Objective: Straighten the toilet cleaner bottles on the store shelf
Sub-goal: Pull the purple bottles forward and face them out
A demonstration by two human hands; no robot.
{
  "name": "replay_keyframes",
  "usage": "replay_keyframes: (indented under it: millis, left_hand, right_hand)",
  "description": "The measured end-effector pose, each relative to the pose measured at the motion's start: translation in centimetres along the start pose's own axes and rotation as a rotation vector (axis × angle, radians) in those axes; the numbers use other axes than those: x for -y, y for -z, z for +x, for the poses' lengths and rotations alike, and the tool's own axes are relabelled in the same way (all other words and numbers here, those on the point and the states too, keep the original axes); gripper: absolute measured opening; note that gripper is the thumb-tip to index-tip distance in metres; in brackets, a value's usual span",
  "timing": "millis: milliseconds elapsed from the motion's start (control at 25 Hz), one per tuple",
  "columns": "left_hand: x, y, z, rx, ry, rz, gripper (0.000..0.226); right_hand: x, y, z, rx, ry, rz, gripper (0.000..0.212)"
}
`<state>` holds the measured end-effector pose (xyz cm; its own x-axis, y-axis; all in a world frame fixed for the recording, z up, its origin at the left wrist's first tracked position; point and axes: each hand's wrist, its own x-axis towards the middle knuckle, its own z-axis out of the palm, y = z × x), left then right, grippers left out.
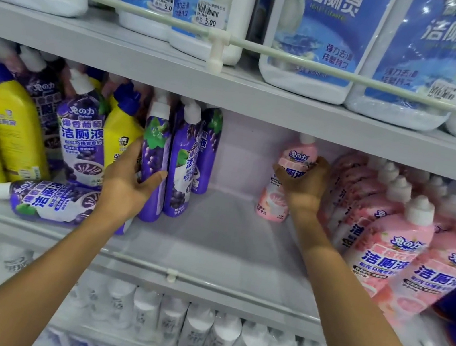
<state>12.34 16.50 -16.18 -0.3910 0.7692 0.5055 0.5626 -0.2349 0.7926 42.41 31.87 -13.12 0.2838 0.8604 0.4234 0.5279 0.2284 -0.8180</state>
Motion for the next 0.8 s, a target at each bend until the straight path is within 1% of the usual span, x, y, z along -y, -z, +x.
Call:
replay_keyframes:
  millis: [80, 160, 280, 360, 440, 480, 600, 720, 800]
  left_hand:
    - [0.1, 0.0, 0.1, 0.000, 0.011, -0.008, 0.056]
    - [0.1, 0.0, 0.1, 0.001, 0.016, -0.014, 0.056]
    - [0.4, 0.0, 0.1, 0.009, 0.028, -0.029, 0.057]
    - [0.5, 0.0, 0.0, 0.008, 0.024, -0.034, 0.058]
    - [0.5, 0.1, 0.0, 0.008, 0.003, -0.045, 0.052]
    - [0.5, 0.2, 0.1, 0.015, 0.001, -0.047, 0.048]
    - [0.8, 0.3, 0.3, 0.036, -0.006, -0.049, 0.044]
    - [1.3, 0.4, 0.4, 0.034, -0.033, -0.018, 0.046]
    - [1.4, 0.4, 0.5, 0.040, -0.033, -0.013, 0.045]
  right_hand:
    - [-0.1, 0.0, 0.5, 0.008, -0.032, -0.053, 0.072]
    - [-0.6, 0.4, 1.2, 0.009, -0.054, -0.097, 0.076]
    - [-1.4, 1.2, 1.8, 0.000, -0.094, -0.067, 0.076]
    - [-1.2, 1.2, 1.7, -0.027, -0.086, -0.061, 0.085]
    - [-0.7, 0.8, 1.6, -0.062, -0.059, -0.124, 0.096]
    - [-0.3, 0.8, 1.4, -0.059, -0.052, -0.169, 0.098]
    - [-0.3, 0.9, 1.2, -0.027, -0.049, -0.238, 0.094]
    - [-0.9, 1.6, 0.9, -0.010, -0.032, -0.202, 0.095]
    - [-1.1, 1.9, 1.1, -0.001, -0.053, -0.182, 0.092]
